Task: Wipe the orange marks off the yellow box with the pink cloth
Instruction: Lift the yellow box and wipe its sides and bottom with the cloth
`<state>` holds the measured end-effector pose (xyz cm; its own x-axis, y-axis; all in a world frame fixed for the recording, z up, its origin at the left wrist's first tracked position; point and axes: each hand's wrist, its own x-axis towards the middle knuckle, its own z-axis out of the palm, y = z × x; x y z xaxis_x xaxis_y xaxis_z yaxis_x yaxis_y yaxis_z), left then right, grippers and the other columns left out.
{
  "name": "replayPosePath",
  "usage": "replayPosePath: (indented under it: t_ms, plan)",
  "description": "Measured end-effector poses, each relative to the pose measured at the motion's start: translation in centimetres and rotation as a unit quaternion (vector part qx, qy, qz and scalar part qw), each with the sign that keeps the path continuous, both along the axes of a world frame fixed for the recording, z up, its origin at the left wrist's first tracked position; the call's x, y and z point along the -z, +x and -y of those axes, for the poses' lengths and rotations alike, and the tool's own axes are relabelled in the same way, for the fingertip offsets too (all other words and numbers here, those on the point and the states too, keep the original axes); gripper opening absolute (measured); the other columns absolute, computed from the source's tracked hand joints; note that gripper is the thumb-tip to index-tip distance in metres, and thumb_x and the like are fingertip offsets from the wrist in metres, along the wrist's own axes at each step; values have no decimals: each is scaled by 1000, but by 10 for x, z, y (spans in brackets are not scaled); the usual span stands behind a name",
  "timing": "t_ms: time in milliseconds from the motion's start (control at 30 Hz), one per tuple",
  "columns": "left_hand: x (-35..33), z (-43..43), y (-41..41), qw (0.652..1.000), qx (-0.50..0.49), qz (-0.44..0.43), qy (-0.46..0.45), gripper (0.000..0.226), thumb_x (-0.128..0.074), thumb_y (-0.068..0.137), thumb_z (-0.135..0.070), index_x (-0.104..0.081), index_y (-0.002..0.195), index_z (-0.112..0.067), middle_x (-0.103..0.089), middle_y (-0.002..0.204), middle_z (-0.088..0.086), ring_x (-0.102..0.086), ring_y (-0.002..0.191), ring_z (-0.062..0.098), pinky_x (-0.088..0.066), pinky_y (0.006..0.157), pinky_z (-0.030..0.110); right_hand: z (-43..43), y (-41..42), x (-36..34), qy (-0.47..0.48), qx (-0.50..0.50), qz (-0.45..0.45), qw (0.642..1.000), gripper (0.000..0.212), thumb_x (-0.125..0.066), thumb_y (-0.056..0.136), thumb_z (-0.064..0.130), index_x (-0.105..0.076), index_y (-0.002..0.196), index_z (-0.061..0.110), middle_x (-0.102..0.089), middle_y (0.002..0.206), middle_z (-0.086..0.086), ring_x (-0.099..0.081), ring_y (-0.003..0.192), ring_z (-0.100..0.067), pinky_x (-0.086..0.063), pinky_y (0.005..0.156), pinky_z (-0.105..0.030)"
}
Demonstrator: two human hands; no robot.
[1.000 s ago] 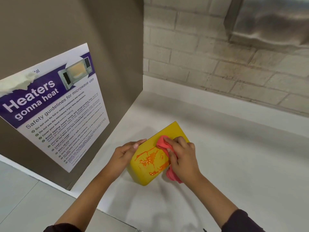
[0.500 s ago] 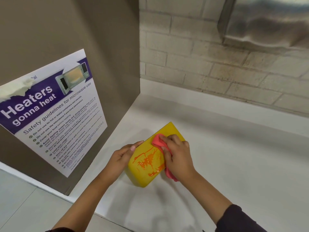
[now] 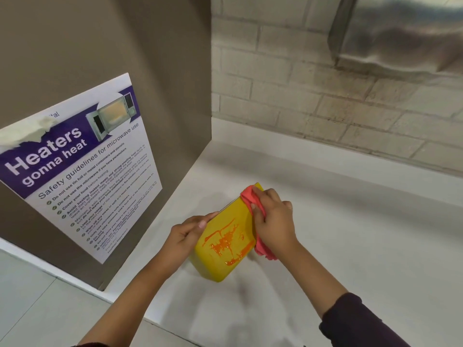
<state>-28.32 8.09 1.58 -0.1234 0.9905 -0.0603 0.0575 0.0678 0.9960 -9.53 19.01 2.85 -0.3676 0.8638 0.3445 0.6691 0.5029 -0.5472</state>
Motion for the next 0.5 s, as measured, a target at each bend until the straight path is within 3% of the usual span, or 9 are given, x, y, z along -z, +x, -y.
replayPosePath:
  t_ms: [267, 400, 500]
  plan:
    - [-1, -1, 0, 1000, -9, 8, 6, 35, -42, 87, -35, -65, 113, -30, -64, 120, -2, -61, 110, 3, -49, 81, 11, 31, 6, 9, 42, -206, 17, 978, 35, -44, 90, 26, -60, 121, 30, -61, 103, 6, -52, 94, -7, -26, 73, -31]
    - [-1, -1, -1, 1000, -1, -1, 3, 34, -42, 89, -36, -66, 113, -34, -65, 120, -5, -62, 110, 4, -50, 80, 12, 11, 22, 11, 8, -91, -56, 994, 34, -47, 88, 19, -63, 115, 32, -56, 101, 14, -52, 92, -2, -28, 76, -30]
    - [-2, 0, -1, 1000, 3, -4, 4, 33, -42, 89, -36, -67, 110, -41, -66, 119, -9, -61, 110, 3, -50, 81, 12, 5, 14, 7, -5, -24, -73, 997, 33, -49, 87, 17, -64, 114, 27, -60, 103, 10, -58, 92, -10, -29, 77, -31]
